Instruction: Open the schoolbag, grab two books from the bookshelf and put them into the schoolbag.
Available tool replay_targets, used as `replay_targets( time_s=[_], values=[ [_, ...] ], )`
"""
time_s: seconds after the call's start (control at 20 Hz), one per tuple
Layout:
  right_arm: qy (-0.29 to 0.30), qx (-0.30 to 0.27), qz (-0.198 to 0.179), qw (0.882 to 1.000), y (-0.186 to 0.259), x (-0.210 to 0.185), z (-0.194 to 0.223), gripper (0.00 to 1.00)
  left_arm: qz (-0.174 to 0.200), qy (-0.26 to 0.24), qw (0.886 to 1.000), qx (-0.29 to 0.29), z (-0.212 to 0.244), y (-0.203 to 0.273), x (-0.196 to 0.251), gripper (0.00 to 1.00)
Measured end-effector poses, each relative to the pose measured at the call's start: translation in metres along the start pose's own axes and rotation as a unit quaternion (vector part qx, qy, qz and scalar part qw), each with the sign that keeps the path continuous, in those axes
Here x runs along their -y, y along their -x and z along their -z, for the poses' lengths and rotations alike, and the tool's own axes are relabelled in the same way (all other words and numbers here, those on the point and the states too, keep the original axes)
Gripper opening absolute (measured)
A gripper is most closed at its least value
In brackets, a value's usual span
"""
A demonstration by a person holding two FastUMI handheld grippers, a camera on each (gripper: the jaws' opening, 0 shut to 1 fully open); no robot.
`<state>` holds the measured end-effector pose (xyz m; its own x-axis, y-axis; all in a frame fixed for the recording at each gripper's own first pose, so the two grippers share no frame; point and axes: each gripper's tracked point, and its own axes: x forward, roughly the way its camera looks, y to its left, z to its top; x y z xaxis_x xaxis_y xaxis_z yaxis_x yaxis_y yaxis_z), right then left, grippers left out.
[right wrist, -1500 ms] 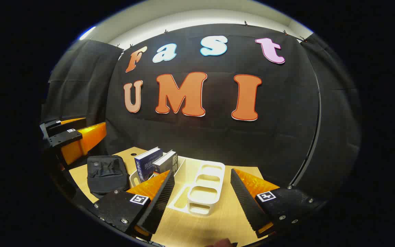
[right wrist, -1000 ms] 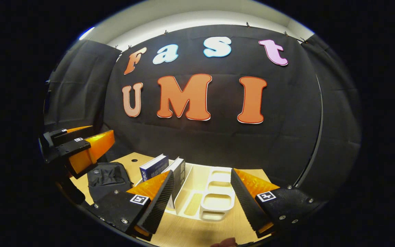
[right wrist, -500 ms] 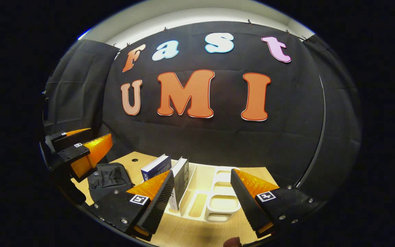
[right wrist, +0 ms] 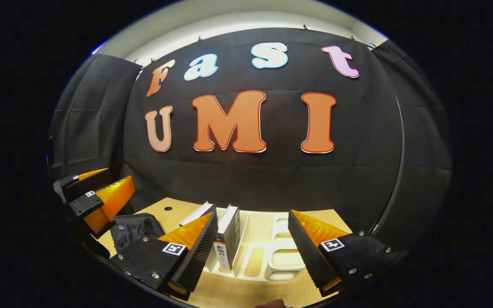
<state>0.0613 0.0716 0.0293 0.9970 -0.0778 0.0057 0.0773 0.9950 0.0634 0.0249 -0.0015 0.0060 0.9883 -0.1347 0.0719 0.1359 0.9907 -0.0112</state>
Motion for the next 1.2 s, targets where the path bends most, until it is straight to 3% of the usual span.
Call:
replay_targets(
  time_s=[0.2,0.45,0.85,1.2],
  values=[
    [0.016,0.003,0.037,0.999,-0.004,-0.009,-0.003,0.98,0.038,0.005,0.999,0.003,0.001,-0.001,0.011,0.96],
    [0.029,-0.018,0.087,0.996,-0.004,0.001,0.006,0.98,0.08,-0.064,0.994,-0.03,0.018,0.013,0.003,0.96],
    [0.032,-0.014,0.054,0.998,-0.014,0.006,0.003,0.98,0.054,-0.123,0.988,-0.074,0.041,0.025,-0.022,0.96],
    [0.04,-0.003,0.039,0.998,-0.023,0.023,-0.005,0.98,0.048,-0.223,0.964,-0.136,0.064,0.046,-0.055,0.98]
  ],
)
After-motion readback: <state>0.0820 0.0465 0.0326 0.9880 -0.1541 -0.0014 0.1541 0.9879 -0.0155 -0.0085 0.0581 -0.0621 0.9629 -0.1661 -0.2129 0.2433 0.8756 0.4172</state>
